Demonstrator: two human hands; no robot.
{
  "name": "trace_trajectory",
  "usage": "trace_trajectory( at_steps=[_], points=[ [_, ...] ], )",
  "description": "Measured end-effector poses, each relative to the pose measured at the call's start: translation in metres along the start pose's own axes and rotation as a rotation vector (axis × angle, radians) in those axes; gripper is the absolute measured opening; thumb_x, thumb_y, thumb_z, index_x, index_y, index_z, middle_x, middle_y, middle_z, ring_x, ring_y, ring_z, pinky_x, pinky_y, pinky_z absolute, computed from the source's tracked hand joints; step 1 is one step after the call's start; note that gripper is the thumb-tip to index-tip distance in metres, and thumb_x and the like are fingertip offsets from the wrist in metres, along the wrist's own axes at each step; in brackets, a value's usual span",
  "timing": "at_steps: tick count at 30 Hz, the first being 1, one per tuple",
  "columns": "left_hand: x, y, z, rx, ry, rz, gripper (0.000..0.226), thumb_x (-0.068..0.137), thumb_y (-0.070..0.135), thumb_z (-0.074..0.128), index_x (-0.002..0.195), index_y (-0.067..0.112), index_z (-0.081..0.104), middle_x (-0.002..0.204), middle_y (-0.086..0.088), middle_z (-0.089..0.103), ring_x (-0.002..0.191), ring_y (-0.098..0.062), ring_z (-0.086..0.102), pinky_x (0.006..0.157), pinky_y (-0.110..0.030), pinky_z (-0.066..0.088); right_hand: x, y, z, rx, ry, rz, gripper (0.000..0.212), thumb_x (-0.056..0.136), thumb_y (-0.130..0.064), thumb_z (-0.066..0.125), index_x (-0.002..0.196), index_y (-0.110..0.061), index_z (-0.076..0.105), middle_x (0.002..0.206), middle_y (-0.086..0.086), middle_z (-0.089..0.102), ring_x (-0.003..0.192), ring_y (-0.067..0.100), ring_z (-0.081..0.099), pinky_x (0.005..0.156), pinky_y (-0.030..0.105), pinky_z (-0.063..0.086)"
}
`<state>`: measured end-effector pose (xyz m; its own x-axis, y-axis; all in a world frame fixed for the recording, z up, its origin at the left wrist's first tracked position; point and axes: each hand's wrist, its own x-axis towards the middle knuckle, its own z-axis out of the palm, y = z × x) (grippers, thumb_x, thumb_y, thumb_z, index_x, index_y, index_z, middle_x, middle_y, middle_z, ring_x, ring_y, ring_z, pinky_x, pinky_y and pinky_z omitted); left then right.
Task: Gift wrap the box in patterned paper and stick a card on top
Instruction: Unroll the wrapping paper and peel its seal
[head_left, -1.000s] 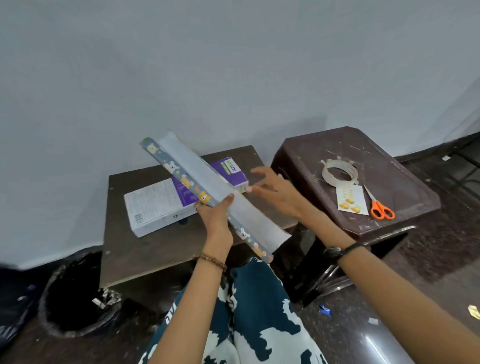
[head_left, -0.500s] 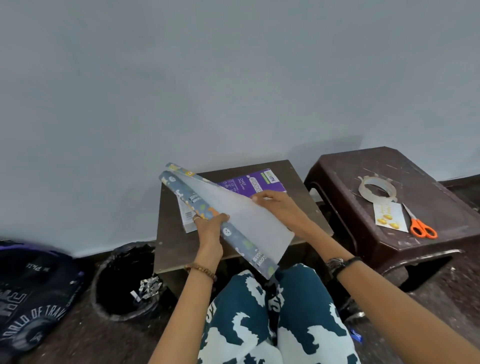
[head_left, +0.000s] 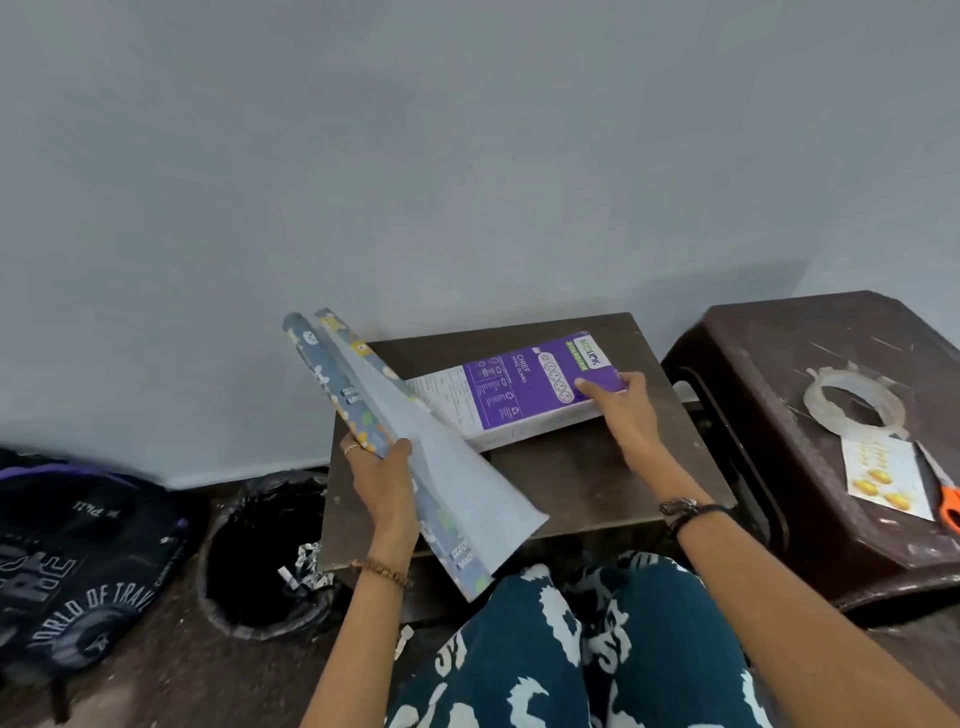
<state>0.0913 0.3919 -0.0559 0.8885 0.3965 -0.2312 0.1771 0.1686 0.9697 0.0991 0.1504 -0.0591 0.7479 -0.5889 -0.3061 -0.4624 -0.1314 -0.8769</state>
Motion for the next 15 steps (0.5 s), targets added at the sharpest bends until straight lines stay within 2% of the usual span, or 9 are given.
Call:
trace_trajectory(
  at_steps=[2,4,5,8,10,12,15],
  points=[
    [0.004,-0.002,0.001,0.034,-0.030,0.010,0.041,0.084,-0.004,0.056,0.110,0.024,0.042,0.087,0.010,0.055,0.078,-0.014,0.057,0.069,-0.028,0.047,-0.007,0.000,0.002,0.224,0.011,0.021,0.053,0.080,-0.030,0.071,0.119,-0.020,0.036,0.123,0.008,0.051,0.111,0.023,0.054,0.084,0.035,0.049],
    [0.011,-0.001,-0.001,0.156,-0.094,0.017,0.037,0.082,-0.005,0.057,0.109,0.017,0.044,0.088,0.005,0.056,0.084,-0.023,0.056,0.073,-0.033,0.045,-0.016,-0.005,-0.001,0.445,0.009,0.031,0.049,0.080,-0.023,0.072,0.112,-0.024,0.035,0.122,0.008,0.051,0.108,0.023,0.058,0.074,0.034,0.056],
    [0.013,0.002,-0.002,0.225,-0.146,0.026,0.036,0.080,-0.005,0.058,0.109,0.011,0.045,0.090,0.000,0.056,0.086,-0.026,0.055,0.073,-0.034,0.044,-0.020,-0.010,-0.003,0.479,0.044,-0.017,0.047,0.081,-0.022,0.071,0.111,-0.024,0.036,0.120,0.007,0.053,0.107,0.023,0.059,0.071,0.033,0.057],
    [0.020,0.019,0.000,0.513,-0.317,0.093,0.037,0.071,0.005,0.065,0.101,0.004,0.045,0.107,-0.014,0.041,0.083,-0.023,0.048,0.072,-0.030,0.042,-0.036,-0.038,-0.021,0.437,0.230,-0.288,0.044,0.080,-0.028,0.072,0.107,-0.025,0.037,0.105,-0.006,0.058,0.103,0.019,0.062,0.078,0.039,0.057],
    [0.018,0.030,0.007,0.817,-0.398,0.153,0.028,0.073,0.012,0.058,0.094,0.003,0.042,0.106,-0.011,0.027,0.087,-0.025,0.042,0.080,-0.030,0.042,-0.051,-0.061,-0.039,0.405,0.375,-0.481,0.041,0.081,-0.030,0.071,0.105,-0.026,0.038,0.106,-0.008,0.058,0.101,0.014,0.062,0.078,0.035,0.058],
    [0.010,0.039,0.016,1.063,-0.472,0.183,0.024,0.081,0.012,0.050,0.103,0.002,0.045,0.111,-0.013,0.031,0.105,-0.034,0.042,0.091,-0.035,0.040,-0.064,-0.078,-0.058,0.406,0.492,-0.632,0.037,0.083,-0.031,0.069,0.106,-0.026,0.040,0.116,-0.005,0.055,0.107,0.011,0.060,0.074,0.025,0.058],
    [-0.005,0.050,0.031,1.217,-0.528,0.193,0.040,0.089,0.017,0.041,0.126,0.004,0.040,0.129,-0.019,0.040,0.125,-0.037,0.030,0.101,-0.044,0.030,-0.081,-0.083,-0.083,0.452,0.626,-0.778,0.036,0.085,-0.032,0.067,0.109,-0.026,0.040,0.127,0.000,0.050,0.119,0.012,0.053,0.075,0.016,0.054]
  ],
)
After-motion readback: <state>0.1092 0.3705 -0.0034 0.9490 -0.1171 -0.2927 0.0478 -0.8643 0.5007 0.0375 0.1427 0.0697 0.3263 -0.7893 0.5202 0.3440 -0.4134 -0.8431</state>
